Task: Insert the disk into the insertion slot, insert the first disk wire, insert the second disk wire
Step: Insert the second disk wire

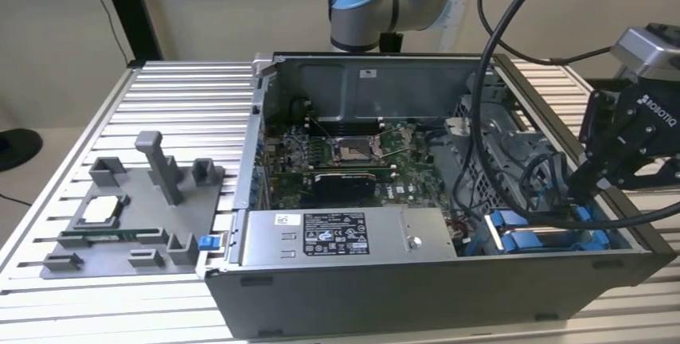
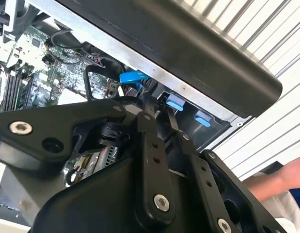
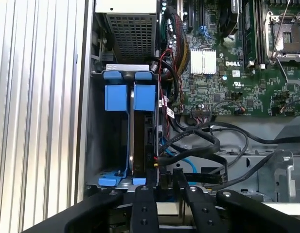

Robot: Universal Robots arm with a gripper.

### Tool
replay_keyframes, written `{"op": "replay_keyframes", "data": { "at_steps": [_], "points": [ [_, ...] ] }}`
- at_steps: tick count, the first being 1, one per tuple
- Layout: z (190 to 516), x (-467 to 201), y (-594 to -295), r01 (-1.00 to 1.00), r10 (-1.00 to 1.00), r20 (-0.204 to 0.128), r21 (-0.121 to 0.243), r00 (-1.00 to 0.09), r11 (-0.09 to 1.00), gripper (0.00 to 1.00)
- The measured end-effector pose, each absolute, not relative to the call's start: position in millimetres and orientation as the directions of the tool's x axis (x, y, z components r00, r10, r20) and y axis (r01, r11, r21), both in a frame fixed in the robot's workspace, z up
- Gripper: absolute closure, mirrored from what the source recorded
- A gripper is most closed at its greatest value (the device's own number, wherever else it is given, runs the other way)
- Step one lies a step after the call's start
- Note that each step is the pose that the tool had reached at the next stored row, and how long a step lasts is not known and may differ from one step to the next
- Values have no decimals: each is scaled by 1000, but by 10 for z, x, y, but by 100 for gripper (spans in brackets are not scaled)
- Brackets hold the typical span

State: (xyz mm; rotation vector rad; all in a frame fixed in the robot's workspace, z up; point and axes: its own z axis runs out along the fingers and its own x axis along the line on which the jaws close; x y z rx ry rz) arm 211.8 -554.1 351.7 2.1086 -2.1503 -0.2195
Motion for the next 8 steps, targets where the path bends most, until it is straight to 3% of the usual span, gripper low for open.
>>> {"op": "replay_keyframes", "data": {
  "at_steps": [8],
  "points": [
    [3514,2118,-5541,-982,-1000,-15,188,-21,18,100]
  ]
}}
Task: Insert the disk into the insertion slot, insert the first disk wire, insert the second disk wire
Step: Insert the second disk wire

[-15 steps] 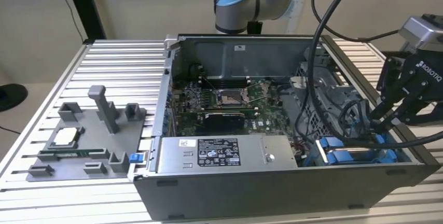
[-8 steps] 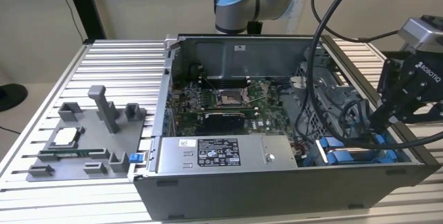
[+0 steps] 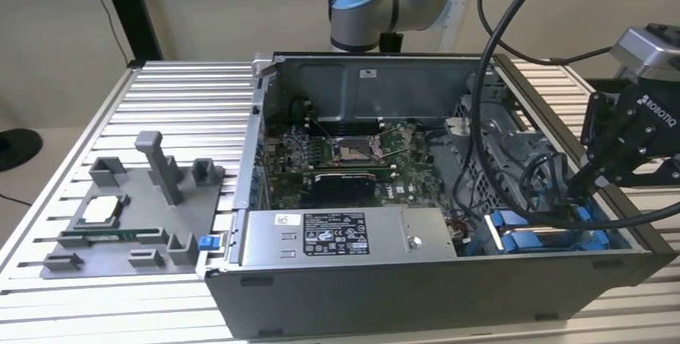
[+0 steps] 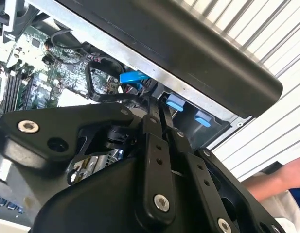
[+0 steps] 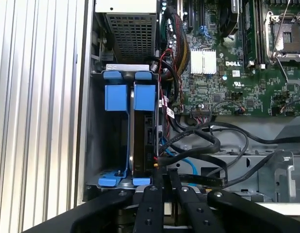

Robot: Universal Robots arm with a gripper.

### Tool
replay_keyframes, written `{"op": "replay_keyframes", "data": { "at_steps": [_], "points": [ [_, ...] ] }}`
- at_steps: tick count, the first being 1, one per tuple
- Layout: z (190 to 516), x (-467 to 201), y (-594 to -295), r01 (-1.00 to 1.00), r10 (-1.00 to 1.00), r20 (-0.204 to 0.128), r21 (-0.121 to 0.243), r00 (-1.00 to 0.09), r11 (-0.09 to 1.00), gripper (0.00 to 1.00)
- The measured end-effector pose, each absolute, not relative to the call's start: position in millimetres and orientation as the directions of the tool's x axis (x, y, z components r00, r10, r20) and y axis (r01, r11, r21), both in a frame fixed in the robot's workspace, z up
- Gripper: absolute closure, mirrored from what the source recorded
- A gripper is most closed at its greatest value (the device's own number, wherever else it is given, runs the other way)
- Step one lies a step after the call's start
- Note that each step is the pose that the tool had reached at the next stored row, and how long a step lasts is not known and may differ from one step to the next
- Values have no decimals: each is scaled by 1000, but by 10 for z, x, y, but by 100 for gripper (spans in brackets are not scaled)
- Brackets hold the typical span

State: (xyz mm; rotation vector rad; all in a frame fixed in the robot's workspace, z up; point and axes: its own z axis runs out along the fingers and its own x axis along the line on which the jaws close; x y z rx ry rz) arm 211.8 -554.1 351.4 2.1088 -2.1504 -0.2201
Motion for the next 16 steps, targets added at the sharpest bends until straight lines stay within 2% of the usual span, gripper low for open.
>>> {"op": "replay_keyframes", "data": {
  "at_steps": [11,12,16],
  "points": [
    [3515,2122,-5549,-982,-1000,-17,189,-21,17,100],
    [3515,2122,-5549,-982,-1000,-17,189,-21,17,0],
    [3506,2122,-5549,-982,-1000,-17,189,-21,17,0]
  ]
}}
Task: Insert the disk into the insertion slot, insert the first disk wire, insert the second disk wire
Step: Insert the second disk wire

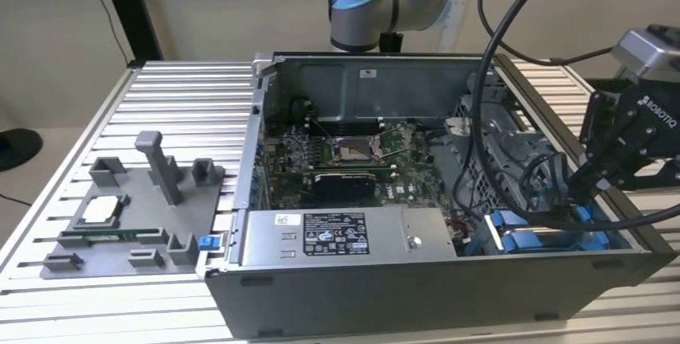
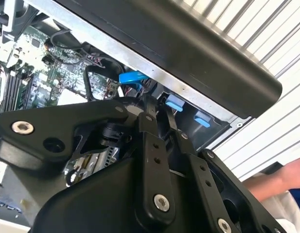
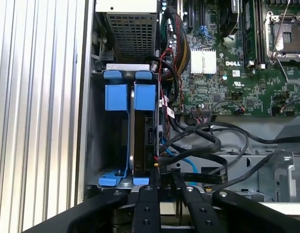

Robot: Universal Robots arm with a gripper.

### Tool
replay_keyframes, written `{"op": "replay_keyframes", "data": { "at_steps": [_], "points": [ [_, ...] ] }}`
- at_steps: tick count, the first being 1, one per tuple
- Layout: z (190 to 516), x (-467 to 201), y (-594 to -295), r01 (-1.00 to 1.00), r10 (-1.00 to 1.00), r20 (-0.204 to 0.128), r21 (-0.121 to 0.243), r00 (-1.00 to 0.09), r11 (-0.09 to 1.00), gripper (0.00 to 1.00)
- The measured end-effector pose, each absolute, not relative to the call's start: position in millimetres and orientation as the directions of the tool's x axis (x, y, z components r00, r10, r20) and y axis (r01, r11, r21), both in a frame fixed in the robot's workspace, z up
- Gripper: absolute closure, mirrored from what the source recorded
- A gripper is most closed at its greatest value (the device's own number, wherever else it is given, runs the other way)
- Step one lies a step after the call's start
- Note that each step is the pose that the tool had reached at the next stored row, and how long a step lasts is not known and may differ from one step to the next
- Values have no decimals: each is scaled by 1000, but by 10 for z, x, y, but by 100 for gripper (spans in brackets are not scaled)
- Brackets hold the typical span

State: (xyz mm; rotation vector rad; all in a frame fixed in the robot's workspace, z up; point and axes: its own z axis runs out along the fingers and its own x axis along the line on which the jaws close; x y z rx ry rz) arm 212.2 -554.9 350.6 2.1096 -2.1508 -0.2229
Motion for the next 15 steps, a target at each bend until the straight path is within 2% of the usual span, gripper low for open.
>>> {"op": "replay_keyframes", "data": {
  "at_steps": [5,6,15],
  "points": [
    [3487,2122,-5549,-982,-1000,-17,189,-21,18,0],
    [3487,2122,-5549,-982,-1000,-17,189,-21,17,100],
    [3642,2039,-5548,-982,-1000,-17,190,-21,17,100]
  ]
}}
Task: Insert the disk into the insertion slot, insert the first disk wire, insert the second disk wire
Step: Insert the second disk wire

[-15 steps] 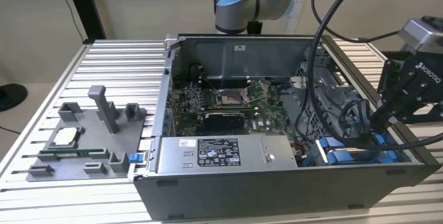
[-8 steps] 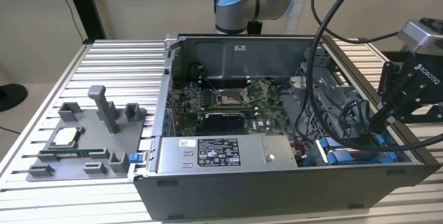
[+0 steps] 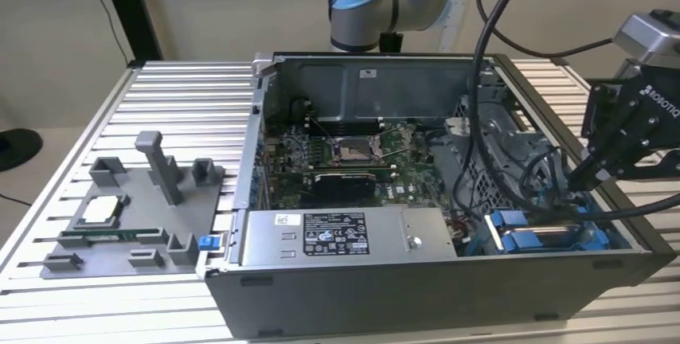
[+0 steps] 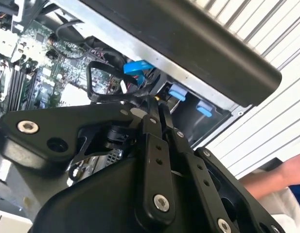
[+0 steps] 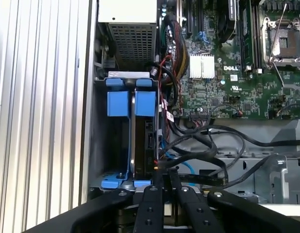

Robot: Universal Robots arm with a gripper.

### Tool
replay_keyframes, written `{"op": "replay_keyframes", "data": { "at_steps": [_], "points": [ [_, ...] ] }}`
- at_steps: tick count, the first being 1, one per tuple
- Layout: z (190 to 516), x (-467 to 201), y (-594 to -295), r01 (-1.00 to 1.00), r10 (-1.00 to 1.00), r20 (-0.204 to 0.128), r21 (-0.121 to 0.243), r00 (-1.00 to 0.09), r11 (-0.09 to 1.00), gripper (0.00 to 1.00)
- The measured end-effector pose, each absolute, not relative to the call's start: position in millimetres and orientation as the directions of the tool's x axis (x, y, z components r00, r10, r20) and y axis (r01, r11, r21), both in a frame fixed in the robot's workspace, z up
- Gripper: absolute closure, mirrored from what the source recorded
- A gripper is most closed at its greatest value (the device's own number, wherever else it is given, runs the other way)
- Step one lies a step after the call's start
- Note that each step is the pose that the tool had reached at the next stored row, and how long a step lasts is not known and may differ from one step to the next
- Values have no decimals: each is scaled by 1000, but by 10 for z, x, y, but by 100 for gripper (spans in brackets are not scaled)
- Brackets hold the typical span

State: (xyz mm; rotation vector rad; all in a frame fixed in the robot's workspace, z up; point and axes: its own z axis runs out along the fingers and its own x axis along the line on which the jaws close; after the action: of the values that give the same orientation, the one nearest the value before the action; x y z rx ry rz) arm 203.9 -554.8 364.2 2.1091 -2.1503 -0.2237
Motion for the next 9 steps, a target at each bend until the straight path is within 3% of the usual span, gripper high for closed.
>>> {"op": "replay_keyframes", "data": {
  "at_steps": [9],
  "points": [
    [3723,1755,-5552,-983,-1000,-17,184,-21,17,100]
  ]
}}
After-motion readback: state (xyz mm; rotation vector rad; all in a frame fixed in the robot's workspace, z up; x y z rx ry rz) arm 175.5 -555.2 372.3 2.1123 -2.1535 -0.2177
